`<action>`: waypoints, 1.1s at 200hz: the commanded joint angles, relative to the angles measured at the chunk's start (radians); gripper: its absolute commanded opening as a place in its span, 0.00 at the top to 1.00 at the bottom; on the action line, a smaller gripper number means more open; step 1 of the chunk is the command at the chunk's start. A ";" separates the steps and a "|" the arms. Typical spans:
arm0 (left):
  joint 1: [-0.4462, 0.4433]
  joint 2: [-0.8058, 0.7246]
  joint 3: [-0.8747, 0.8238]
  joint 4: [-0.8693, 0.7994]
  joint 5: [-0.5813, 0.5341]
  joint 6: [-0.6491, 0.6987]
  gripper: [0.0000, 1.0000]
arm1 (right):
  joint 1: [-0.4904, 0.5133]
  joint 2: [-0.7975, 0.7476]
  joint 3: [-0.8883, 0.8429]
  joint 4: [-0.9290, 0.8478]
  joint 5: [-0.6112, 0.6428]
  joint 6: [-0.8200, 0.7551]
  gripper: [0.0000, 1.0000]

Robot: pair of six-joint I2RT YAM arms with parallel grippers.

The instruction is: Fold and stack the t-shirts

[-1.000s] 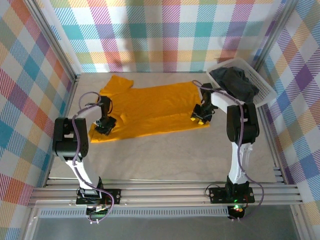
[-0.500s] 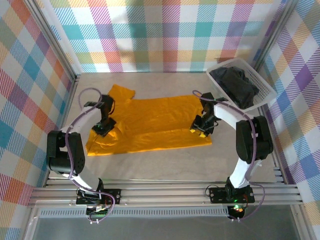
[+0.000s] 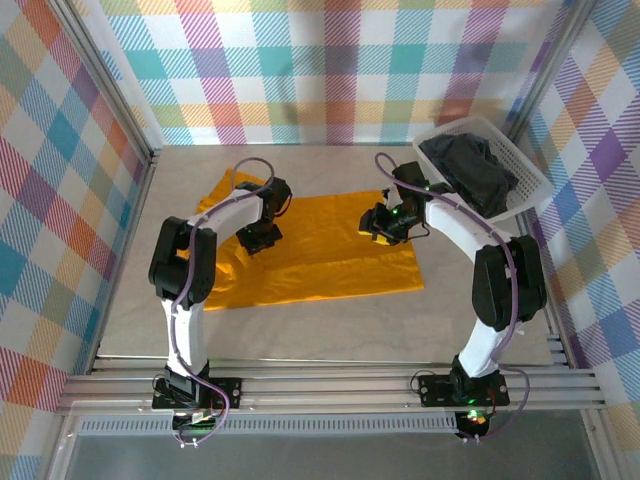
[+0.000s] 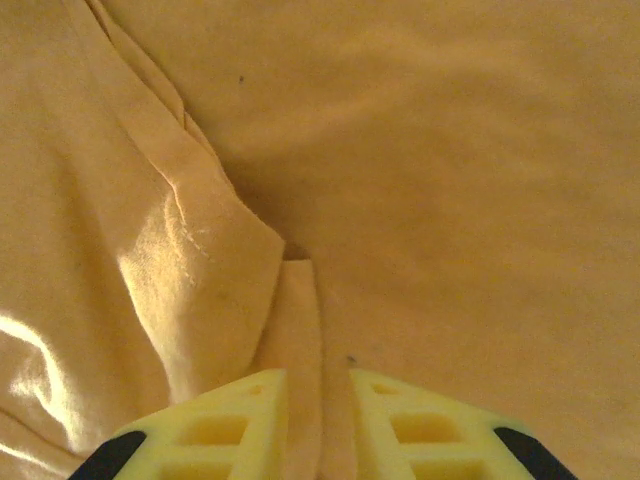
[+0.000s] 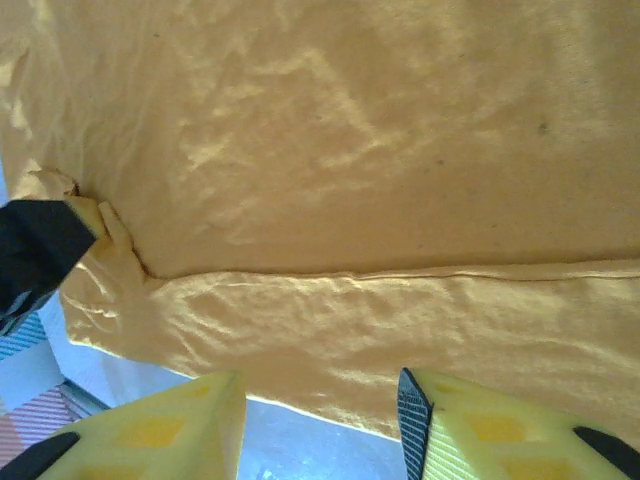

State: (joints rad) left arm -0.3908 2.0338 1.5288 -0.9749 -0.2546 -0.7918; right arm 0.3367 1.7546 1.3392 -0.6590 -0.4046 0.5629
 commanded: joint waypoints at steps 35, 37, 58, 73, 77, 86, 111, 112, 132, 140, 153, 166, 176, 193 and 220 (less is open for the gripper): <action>0.016 0.024 -0.010 0.020 -0.050 0.078 0.76 | 0.007 -0.052 -0.018 0.027 -0.060 -0.003 0.55; 0.016 0.025 -0.010 0.022 -0.050 0.079 0.76 | 0.007 -0.052 -0.018 0.028 -0.061 -0.003 0.55; 0.022 0.025 -0.012 0.038 -0.064 0.086 0.76 | 0.008 -0.047 -0.020 0.030 -0.068 0.002 0.55; 0.026 0.030 -0.014 0.049 -0.058 0.098 0.76 | 0.007 -0.045 -0.017 0.028 -0.069 0.000 0.55; 0.026 0.033 -0.014 0.050 -0.058 0.100 0.76 | 0.008 -0.044 -0.017 0.028 -0.070 0.000 0.55; 0.026 0.038 -0.018 0.052 -0.057 0.103 0.76 | 0.007 -0.042 -0.015 0.026 -0.071 0.000 0.55; 0.027 0.036 -0.040 0.076 -0.044 0.099 0.77 | 0.008 -0.039 -0.012 0.025 -0.071 0.000 0.55; 0.027 0.036 -0.040 0.077 -0.044 0.099 0.77 | 0.008 -0.038 -0.012 0.025 -0.072 0.000 0.55; 0.027 0.037 -0.042 0.081 -0.045 0.099 0.77 | 0.008 -0.034 -0.011 0.025 -0.075 0.000 0.55; 0.027 0.038 -0.046 0.081 -0.047 0.099 0.78 | 0.008 -0.031 -0.010 0.025 -0.077 0.000 0.55; 0.027 0.040 -0.050 0.081 -0.046 0.100 0.78 | 0.008 -0.028 -0.006 0.025 -0.078 0.000 0.55; 0.027 0.036 -0.058 0.084 -0.046 0.100 0.78 | 0.008 -0.026 -0.003 0.024 -0.079 0.000 0.55; 0.028 0.033 -0.065 0.085 -0.048 0.099 0.79 | 0.008 -0.021 0.001 0.024 -0.081 0.000 0.55; 0.028 0.031 -0.073 0.087 -0.048 0.103 0.81 | 0.008 -0.016 0.007 0.025 -0.082 -0.001 0.55; 0.026 0.032 -0.087 0.090 -0.051 0.102 0.83 | 0.007 -0.008 0.015 0.024 -0.083 0.002 0.55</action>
State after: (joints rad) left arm -0.3695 2.0544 1.4647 -0.8825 -0.2901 -0.7010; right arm 0.3382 1.7317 1.3361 -0.6434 -0.4587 0.5640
